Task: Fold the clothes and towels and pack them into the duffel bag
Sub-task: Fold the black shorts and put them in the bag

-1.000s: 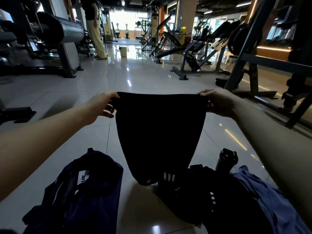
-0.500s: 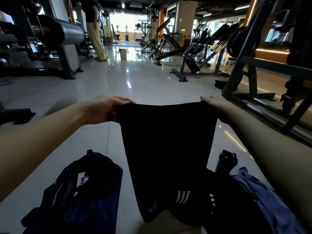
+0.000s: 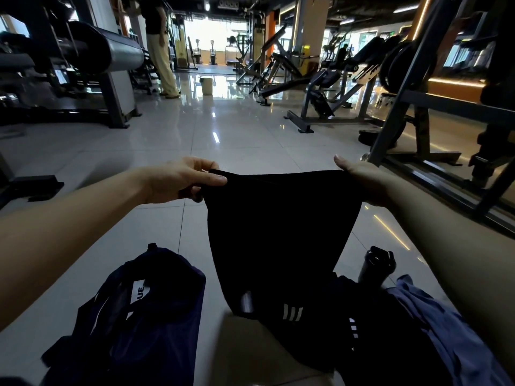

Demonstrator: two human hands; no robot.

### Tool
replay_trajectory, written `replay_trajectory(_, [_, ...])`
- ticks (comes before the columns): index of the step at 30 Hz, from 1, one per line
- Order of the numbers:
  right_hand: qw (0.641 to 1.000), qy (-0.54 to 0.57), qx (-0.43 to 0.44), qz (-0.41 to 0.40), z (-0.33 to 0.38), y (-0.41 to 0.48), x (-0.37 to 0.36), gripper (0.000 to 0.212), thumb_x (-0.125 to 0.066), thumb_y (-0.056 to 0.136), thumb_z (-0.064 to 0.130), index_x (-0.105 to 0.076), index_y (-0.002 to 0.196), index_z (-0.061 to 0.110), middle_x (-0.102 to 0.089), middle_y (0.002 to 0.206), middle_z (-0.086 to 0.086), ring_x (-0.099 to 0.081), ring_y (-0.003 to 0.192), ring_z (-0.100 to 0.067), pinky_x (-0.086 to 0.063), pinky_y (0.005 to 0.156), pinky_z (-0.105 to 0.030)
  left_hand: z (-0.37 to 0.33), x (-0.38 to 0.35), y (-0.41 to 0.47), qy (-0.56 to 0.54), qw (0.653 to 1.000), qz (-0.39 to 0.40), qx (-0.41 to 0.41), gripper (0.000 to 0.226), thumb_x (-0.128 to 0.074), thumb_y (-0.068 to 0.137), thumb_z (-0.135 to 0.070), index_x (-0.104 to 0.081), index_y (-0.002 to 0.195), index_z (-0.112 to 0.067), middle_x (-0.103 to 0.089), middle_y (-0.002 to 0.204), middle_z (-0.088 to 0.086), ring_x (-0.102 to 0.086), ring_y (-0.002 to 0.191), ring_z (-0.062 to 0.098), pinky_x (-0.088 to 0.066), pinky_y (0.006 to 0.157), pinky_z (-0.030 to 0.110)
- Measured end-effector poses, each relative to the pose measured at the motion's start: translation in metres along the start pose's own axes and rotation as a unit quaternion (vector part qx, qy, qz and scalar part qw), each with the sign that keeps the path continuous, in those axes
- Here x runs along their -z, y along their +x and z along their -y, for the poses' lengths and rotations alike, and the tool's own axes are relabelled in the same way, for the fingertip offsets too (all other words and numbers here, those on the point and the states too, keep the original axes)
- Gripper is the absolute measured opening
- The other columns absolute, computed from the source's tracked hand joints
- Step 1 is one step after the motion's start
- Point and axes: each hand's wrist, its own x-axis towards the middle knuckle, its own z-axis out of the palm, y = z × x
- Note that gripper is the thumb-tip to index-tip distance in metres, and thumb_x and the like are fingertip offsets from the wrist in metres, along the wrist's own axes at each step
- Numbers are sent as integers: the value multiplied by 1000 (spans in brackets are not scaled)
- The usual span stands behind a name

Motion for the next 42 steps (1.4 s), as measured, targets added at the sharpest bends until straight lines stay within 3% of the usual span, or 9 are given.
replay_trajectory(7, [967, -43, 61, 243, 6, -7, -2, 88, -97, 49, 51, -67, 121, 12, -73, 114, -9, -70, 103, -23, -59, 85, -28, 11, 16, 2, 44, 987, -151, -15, 76, -98, 35, -56, -64, 85, -9, -70, 80, 5, -70, 76, 16, -60, 69, 27])
replay_trajectory(10, [965, -82, 74, 239, 10, -5, -7, 110, -104, 35, 33, -56, 131, 6, -69, 121, -16, -70, 104, -27, -61, 81, -30, 16, 21, 5, 18, 980, -197, -20, 52, -93, 57, -41, -63, 89, -14, -69, 91, 8, -71, 75, 14, -59, 63, 25])
replay_trajectory(14, [969, -147, 114, 165, 10, -6, -10, 112, -98, 25, 59, -66, 117, 3, -74, 100, -6, -68, 96, -22, -52, 85, -36, 16, 31, 4, 25, 983, -177, 28, 43, -78, 80, -22, -66, 121, -13, -70, 120, 14, -72, 93, 17, -59, 79, 29])
replay_trajectory(17, [966, -192, 135, 108, 6, -8, -9, 91, -90, 35, 70, -74, 102, 10, -74, 99, -3, -64, 98, -18, -43, 78, -28, 14, 38, -9, 38, 993, -74, 84, 42, -73, 81, -14, -68, 122, -3, -72, 119, 16, -72, 104, 23, -60, 88, 29])
replay_trajectory(21, [969, -192, 143, 65, 8, -14, -22, 8, -73, 87, 22, -71, 94, 20, -70, 104, -4, -62, 113, -24, -51, 92, -32, 23, 41, -7, 124, 980, -125, 94, 30, -72, 88, -17, -72, 117, -11, -76, 112, 8, -71, 106, 22, -56, 92, 34])
replay_trajectory(26, [959, -218, 181, -13, 4, -11, -54, 7, -61, 98, 10, -68, 97, 9, -69, 110, -30, -65, 110, -40, -45, 104, -56, 42, 29, 13, 125, 947, -294, 36, 16, -68, 97, -21, -71, 113, -22, -74, 106, -3, -69, 100, 12, -53, 92, 28])
replay_trajectory(31, [932, -222, 263, -117, 11, 6, -61, 15, -59, 101, 17, -73, 100, 11, -73, 101, -18, -69, 99, -34, -50, 95, -58, 34, 27, 26, 103, 908, -397, -80, 21, -64, 99, -19, -71, 119, -20, -74, 103, -5, -70, 96, 8, -51, 83, 17])
replay_trajectory(36, [907, -217, 323, -163, 28, 2, -61, 19, -57, 102, 13, -72, 111, 7, -73, 102, -11, -70, 98, -27, -54, 92, -48, 16, 45, 19, 42, 924, -362, -119, 21, -63, 97, -3, -70, 111, -17, -74, 95, -12, -70, 89, -2, -51, 85, 13])
replay_trajectory(42, [933, -247, 257, -47, 8, -22, -59, 22, -57, 101, 13, -68, 116, 2, -70, 100, -9, -67, 103, -27, -53, 97, -44, 40, 42, -13, 72, 964, -253, -49, 29, -65, 94, -3, -70, 121, -12, -74, 117, 4, -67, 114, 20, -48, 105, 35])
